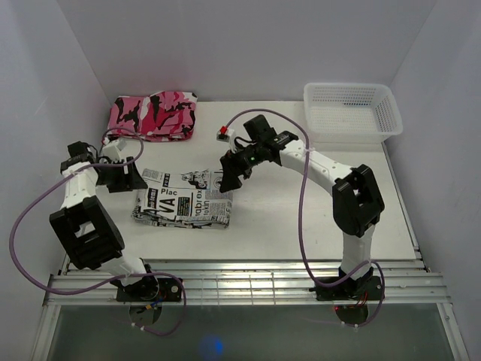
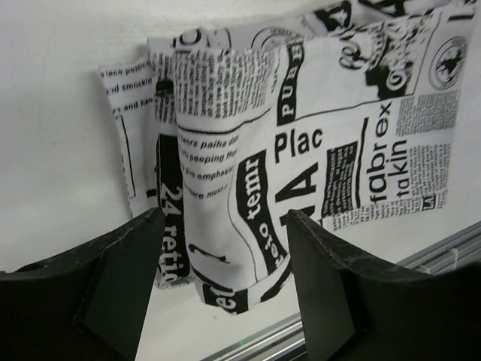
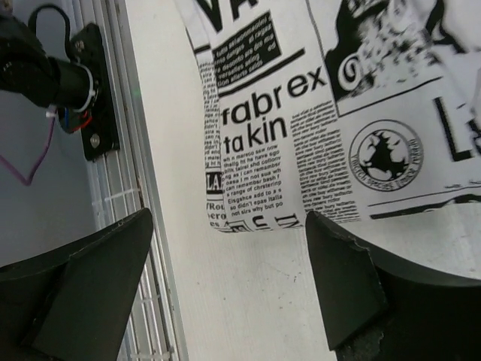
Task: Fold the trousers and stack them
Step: Fold the trousers
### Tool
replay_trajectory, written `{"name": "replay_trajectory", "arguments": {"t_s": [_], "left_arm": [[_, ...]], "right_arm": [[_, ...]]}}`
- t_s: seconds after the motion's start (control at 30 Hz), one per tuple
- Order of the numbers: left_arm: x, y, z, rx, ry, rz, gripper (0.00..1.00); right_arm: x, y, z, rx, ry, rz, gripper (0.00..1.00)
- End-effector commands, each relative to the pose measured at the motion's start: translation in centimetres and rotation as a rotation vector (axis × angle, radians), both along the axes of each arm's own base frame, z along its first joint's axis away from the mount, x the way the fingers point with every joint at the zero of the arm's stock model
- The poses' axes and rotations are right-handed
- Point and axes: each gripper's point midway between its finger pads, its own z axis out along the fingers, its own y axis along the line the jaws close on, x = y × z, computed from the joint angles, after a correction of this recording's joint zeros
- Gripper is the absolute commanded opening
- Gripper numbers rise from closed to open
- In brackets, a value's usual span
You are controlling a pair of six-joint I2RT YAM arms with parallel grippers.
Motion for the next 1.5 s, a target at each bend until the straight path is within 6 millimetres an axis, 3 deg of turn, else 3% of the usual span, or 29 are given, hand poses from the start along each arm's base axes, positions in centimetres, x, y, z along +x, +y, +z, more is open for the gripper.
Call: {"name": "replay_trajectory", "arguments": {"t_s": [0.0,0.17,0.2,0.27,0.3,0.4,0.6,0.8,0.87,0.9,0.93,0.97,1.0,1.03,1.07,1.1,1.2,1.33,1.47], "left_arm": [[-2.7,0.4,-1.4,0.052,0.094,-0.035,0.76],[-4.4,1.1,-3.2,0.091,0.199,-0.012,0.62],[-4.6,1.0,-3.6,0.085,0.212,-0.01,0.48],[-4.9,0.9,-4.8,0.067,0.248,-0.003,0.34],[-5.0,0.7,-5.8,0.026,0.278,-0.007,0.19],[-4.8,1.3,-7.8,-0.062,0.328,0.037,0.0],[-4.6,2.1,-11.0,-0.133,0.388,0.097,0.0],[-4.5,3.4,-13.8,-0.101,0.415,0.114,0.0],[-4.0,3.1,-12.5,-0.128,0.36,0.077,0.04],[-3.7,2.8,-11.3,-0.147,0.316,0.053,0.22],[-4.0,2.4,-9.8,-0.172,0.275,0.001,0.3],[-2.8,1.9,-6.5,-0.201,0.15,-0.04,0.36],[-2.6,1.7,-5.0,-0.199,0.097,-0.069,0.44],[-2.9,1.5,-3.3,-0.198,0.048,-0.109,0.46],[-2.3,1.6,-1.4,-0.181,-0.014,-0.126,0.47],[-2.0,1.3,1.0,-0.158,-0.096,-0.142,0.47],[-1.4,0.4,5.3,-0.14,-0.252,-0.185,0.48],[-0.8,-1.3,7.5,-0.232,-0.339,-0.211,0.48],[-0.2,-3.1,5.7,-0.366,-0.286,-0.227,0.47]], "right_arm": [[-2.1,0.4,-0.7,0.002,-0.009,0.107,0.88],[-3.8,2.0,-1.9,0.016,0.076,0.129,0.88],[-4.1,2.4,-2.2,0.019,0.099,0.13,0.88],[-5.1,2.8,-3.7,0.012,0.166,0.147,0.88],[-5.6,3.0,-4.4,-0.004,0.198,0.152,0.87],[-6.9,2.9,-7.4,-0.064,0.295,0.16,0.86],[-8.1,1.5,-13.2,-0.184,0.396,0.129,0.84],[-8.4,0.1,-16.0,-0.275,0.417,0.098,0.83],[-8.7,-0.1,-14.8,-0.269,0.391,0.142,0.83],[-8.6,-0.1,-13.9,-0.257,0.369,0.154,0.83],[-8.4,0.1,-12.7,-0.234,0.34,0.167,0.83],[-8.3,0.4,-10.0,-0.18,0.293,0.187,0.83],[-8.0,0.5,-8.5,-0.146,0.241,0.202,0.85],[-7.8,0.7,-7.1,-0.117,0.203,0.212,0.85],[-7.5,1.0,-4.4,-0.064,0.14,0.223,0.86],[-7.1,1.0,-3.2,-0.039,0.111,0.223,0.85],[-5.2,1.4,0.4,0.038,0.023,0.211,0.86],[-2.2,2.3,1.4,0.066,-0.043,0.167,0.84],[0.1,4.0,-1.0,0.073,-0.003,0.143,0.83]]}}
